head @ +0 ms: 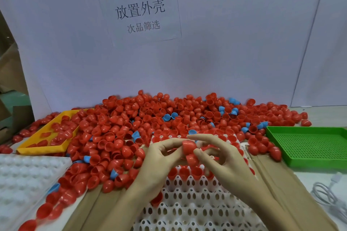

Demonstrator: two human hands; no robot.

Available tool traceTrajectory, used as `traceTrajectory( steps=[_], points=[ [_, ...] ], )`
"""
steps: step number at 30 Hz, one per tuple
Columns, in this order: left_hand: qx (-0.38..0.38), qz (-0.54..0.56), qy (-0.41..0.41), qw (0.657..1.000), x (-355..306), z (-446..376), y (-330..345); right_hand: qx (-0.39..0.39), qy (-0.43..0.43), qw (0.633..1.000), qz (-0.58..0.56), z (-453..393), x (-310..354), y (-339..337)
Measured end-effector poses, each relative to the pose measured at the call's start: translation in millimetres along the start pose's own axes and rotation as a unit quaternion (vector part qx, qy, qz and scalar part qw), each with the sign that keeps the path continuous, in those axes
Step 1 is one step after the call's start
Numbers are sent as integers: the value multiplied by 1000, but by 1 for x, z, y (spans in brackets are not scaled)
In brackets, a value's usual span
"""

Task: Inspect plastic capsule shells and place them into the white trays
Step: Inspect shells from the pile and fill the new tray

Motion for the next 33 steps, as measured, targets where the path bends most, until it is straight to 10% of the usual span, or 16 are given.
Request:
traceTrajectory(
  steps=[19,33],
  points=[
    [-52,-22,-30,998,9,7,-14,-15,28,999,-38,-2,-9,-4],
    [-228,-89,-105,964,23,-6,-112,111,80,986,93,-83,31,55]
  ],
)
Point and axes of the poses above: each hand's wrist, its own z-axis away from the middle knuckle, its own y-axis out of the palm, x = y × z, the point moved 3 cm from there along -z, towards the middle knuckle, and after that the axes turned 6 degrees about y, right-handed, at the moved point
